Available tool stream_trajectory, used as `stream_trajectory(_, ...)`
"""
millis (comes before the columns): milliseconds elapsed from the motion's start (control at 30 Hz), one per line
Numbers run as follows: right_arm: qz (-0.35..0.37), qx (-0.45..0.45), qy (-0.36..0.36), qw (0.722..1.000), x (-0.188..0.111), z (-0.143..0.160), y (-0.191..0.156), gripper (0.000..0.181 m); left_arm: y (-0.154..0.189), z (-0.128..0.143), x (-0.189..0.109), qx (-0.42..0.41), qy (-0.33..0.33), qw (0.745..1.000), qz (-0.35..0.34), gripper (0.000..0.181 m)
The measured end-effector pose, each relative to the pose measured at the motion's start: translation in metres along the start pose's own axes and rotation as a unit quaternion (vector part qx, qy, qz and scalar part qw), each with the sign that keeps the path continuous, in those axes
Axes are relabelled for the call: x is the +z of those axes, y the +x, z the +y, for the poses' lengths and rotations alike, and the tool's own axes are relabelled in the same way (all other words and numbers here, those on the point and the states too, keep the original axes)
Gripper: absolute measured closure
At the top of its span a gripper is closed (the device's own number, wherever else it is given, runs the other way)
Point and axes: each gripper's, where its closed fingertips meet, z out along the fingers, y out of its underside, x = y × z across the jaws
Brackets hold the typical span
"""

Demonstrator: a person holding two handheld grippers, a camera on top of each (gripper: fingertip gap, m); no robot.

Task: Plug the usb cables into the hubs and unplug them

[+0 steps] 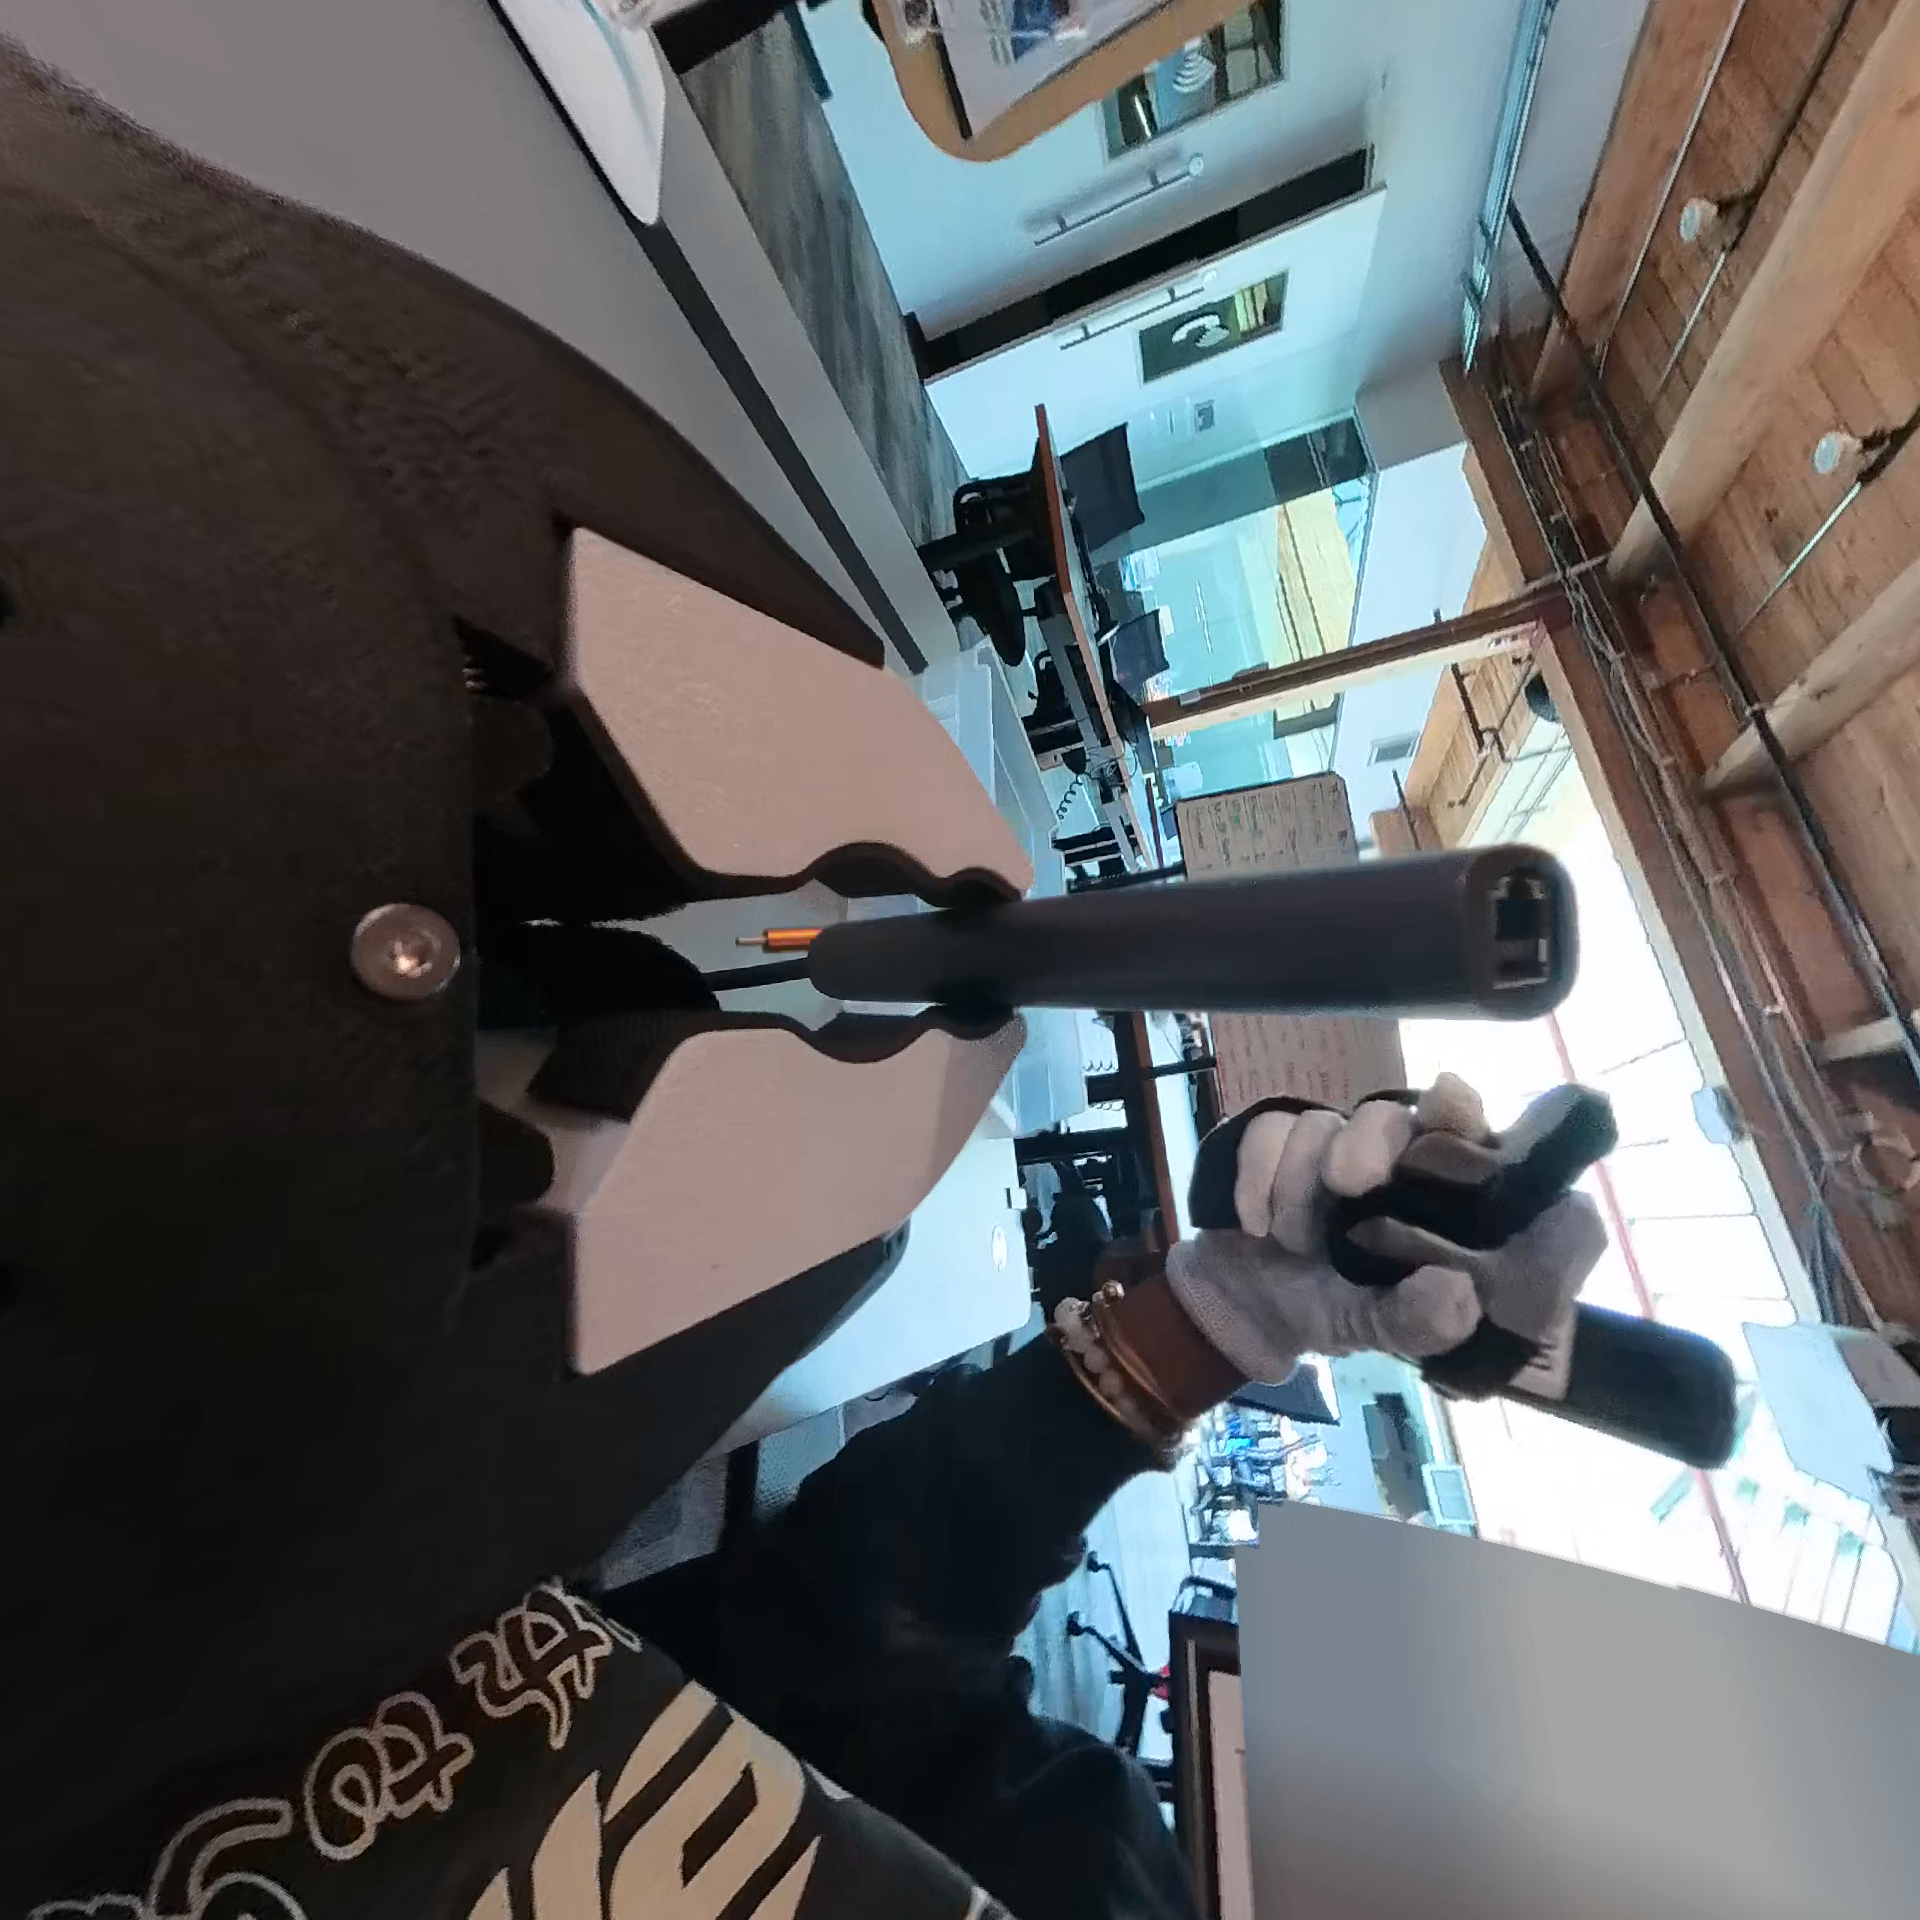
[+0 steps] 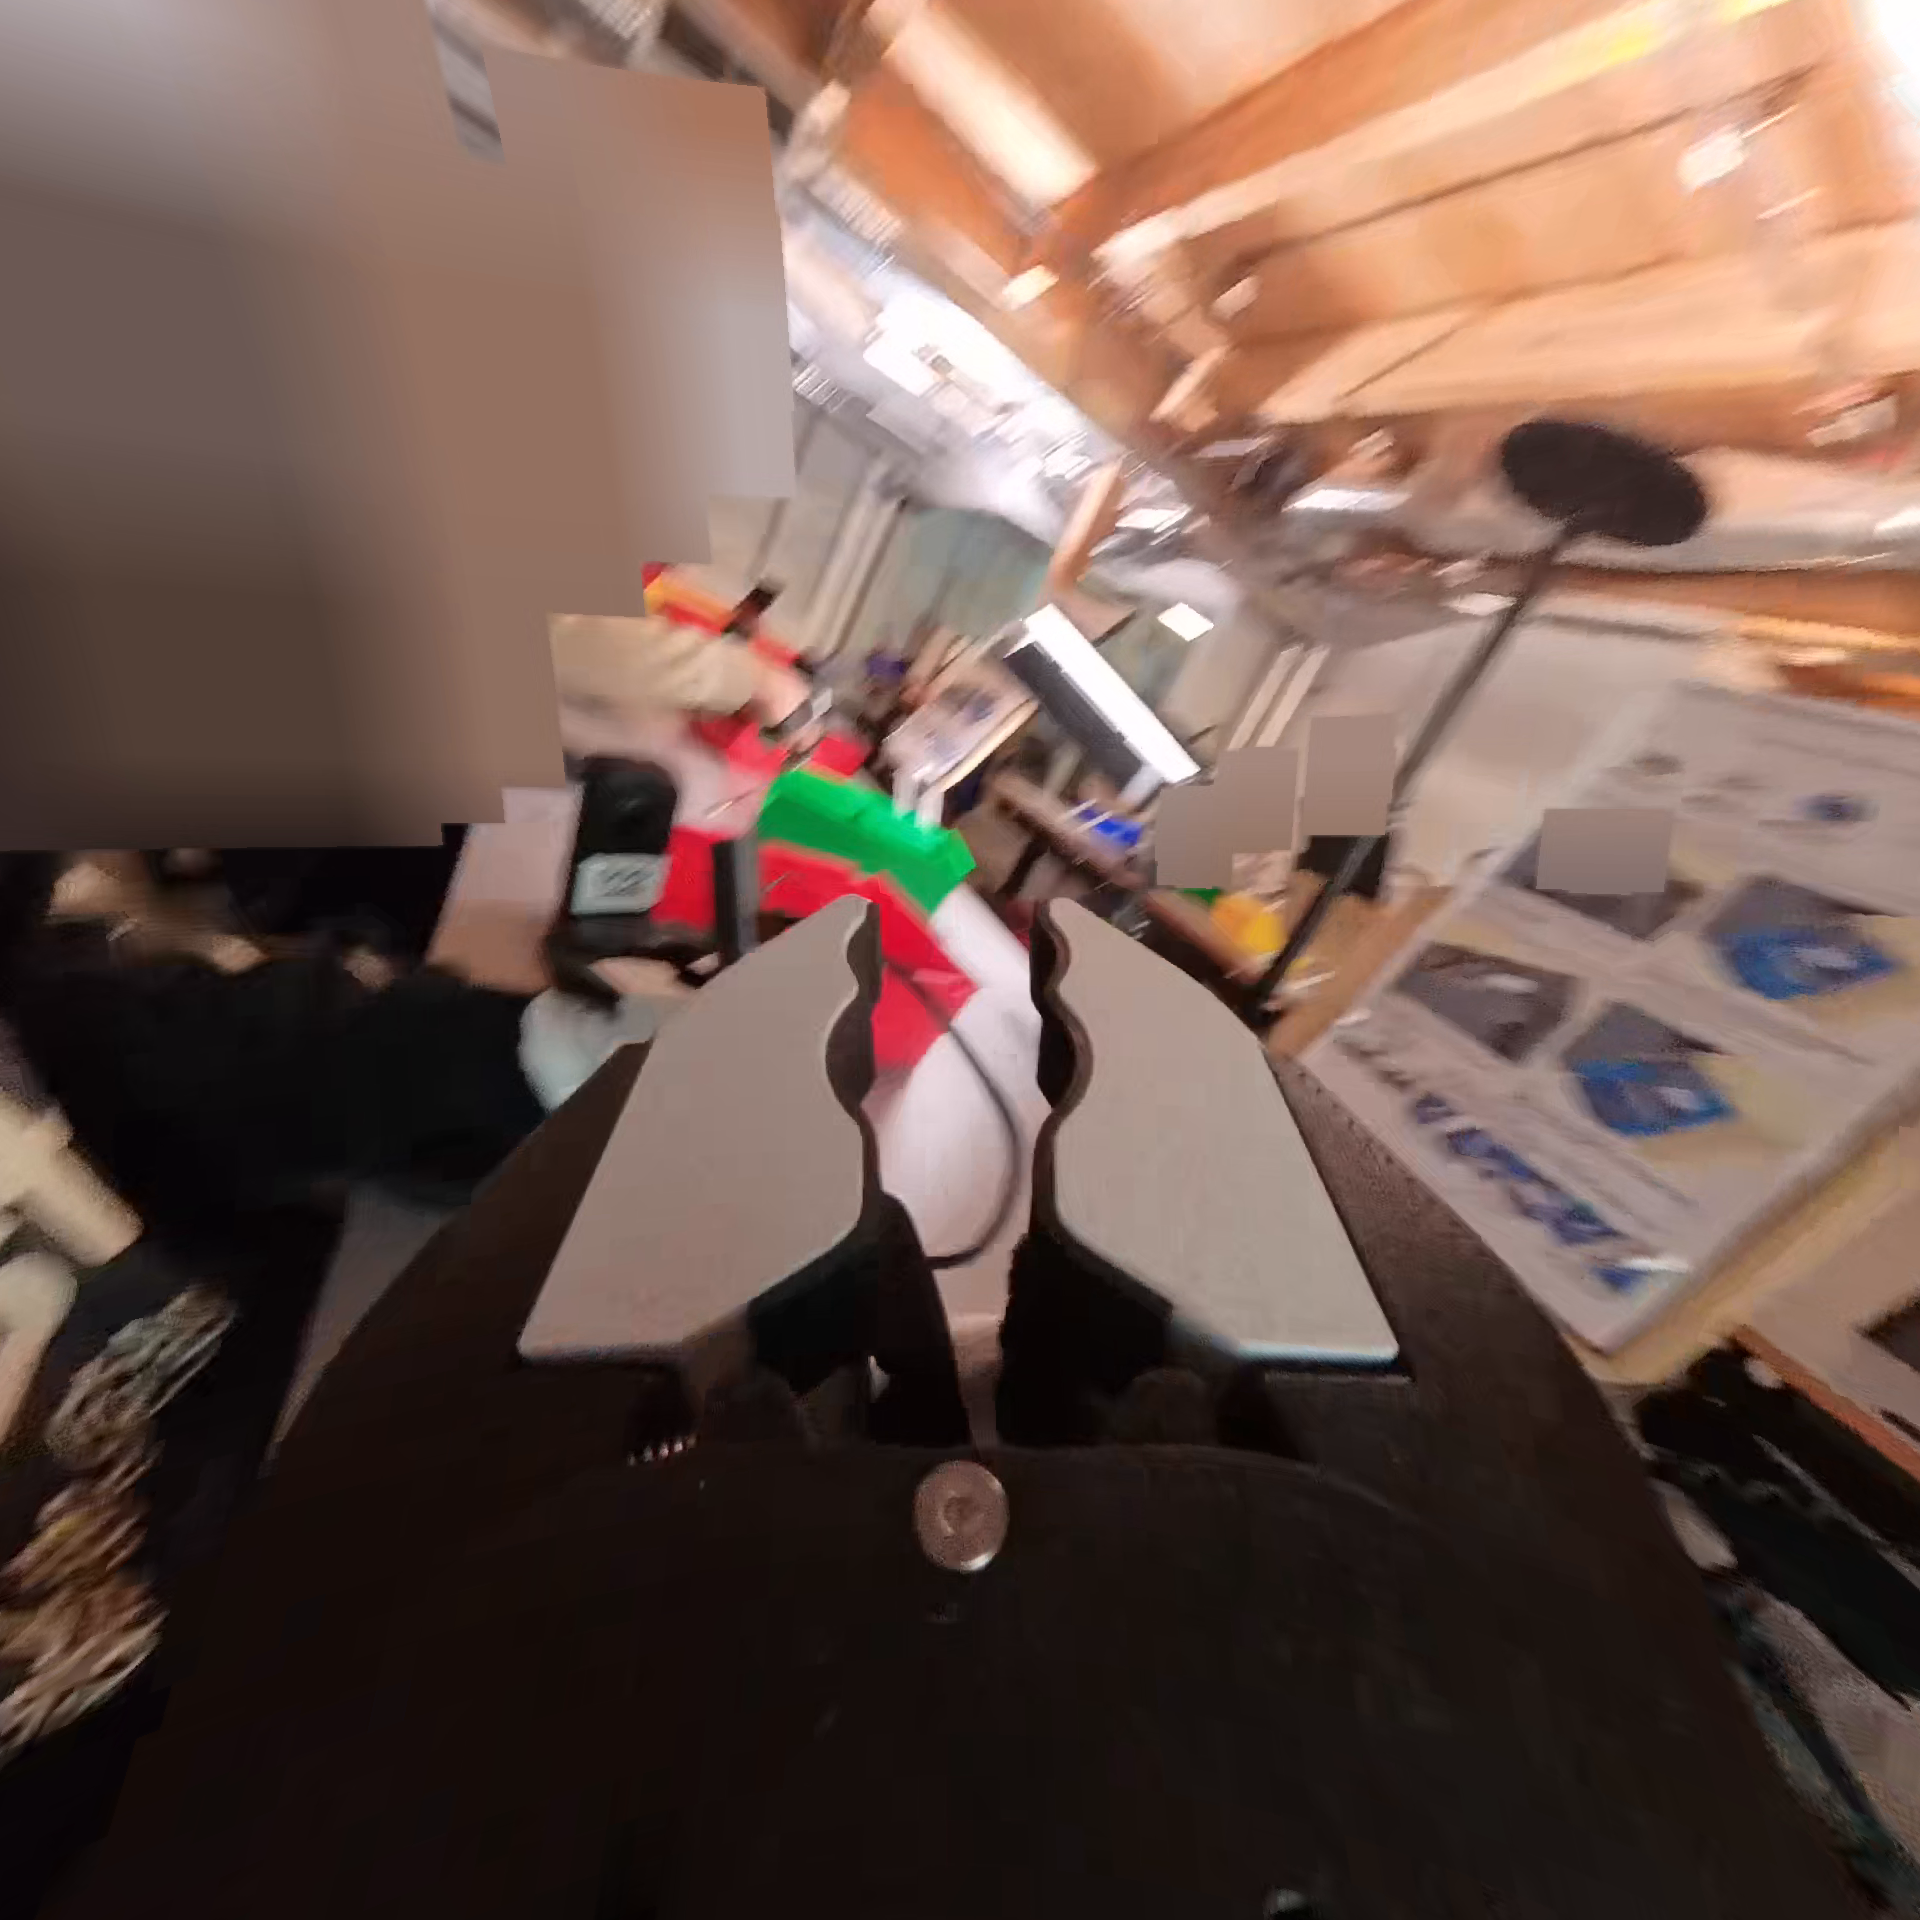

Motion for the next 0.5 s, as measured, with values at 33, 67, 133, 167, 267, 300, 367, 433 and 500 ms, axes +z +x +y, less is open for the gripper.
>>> stream_trajectory(33, -0.043, -0.002, -0.028, 0.999, 0.013, 0.007, -0.020, 0.158, 0.003, 0.001, 0.001, 0.009, -0.005, 1.000, 0.006, 0.164)
stream_trajectory(67, -0.079, 0.008, -0.053, 0.995, 0.025, 0.015, -0.037, 0.164, 0.005, 0.002, 0.002, 0.018, -0.008, 1.000, 0.008, 0.164)
stream_trajectory(133, -0.145, 0.074, -0.102, 0.981, 0.048, 0.032, -0.068, 0.165, 0.007, 0.001, 0.003, 0.034, -0.005, 0.999, 0.006, 0.164)
stream_trajectory(167, -0.160, 0.104, -0.117, 0.975, 0.060, 0.041, -0.078, 0.164, 0.007, -0.001, 0.002, 0.037, 0.000, 0.999, 0.006, 0.164)
stream_trajectory(267, -0.133, 0.152, -0.160, 0.966, 0.093, 0.078, -0.082, 0.158, 0.008, -0.003, 0.001, 0.028, 0.009, 1.000, 0.010, 0.165)
stream_trajectory(300, -0.122, 0.158, -0.168, 0.965, 0.100, 0.089, -0.080, 0.153, 0.009, -0.003, 0.002, 0.027, 0.009, 0.999, 0.016, 0.164)
stream_trajectory(367, -0.123, 0.164, -0.122, 0.971, 0.110, 0.090, -0.079, 0.151, 0.016, -0.001, 0.004, 0.028, 0.004, 0.999, 0.037, 0.165)
stream_trajectory(433, -0.135, 0.180, -0.035, 0.974, 0.112, 0.074, -0.078, 0.157, 0.025, 0.005, 0.007, 0.024, -0.012, 0.998, 0.064, 0.164)
stream_trajectory(500, -0.165, 0.193, 0.002, 0.967, 0.108, 0.066, -0.081, 0.173, 0.029, 0.008, 0.009, 0.028, -0.021, 0.997, 0.074, 0.164)
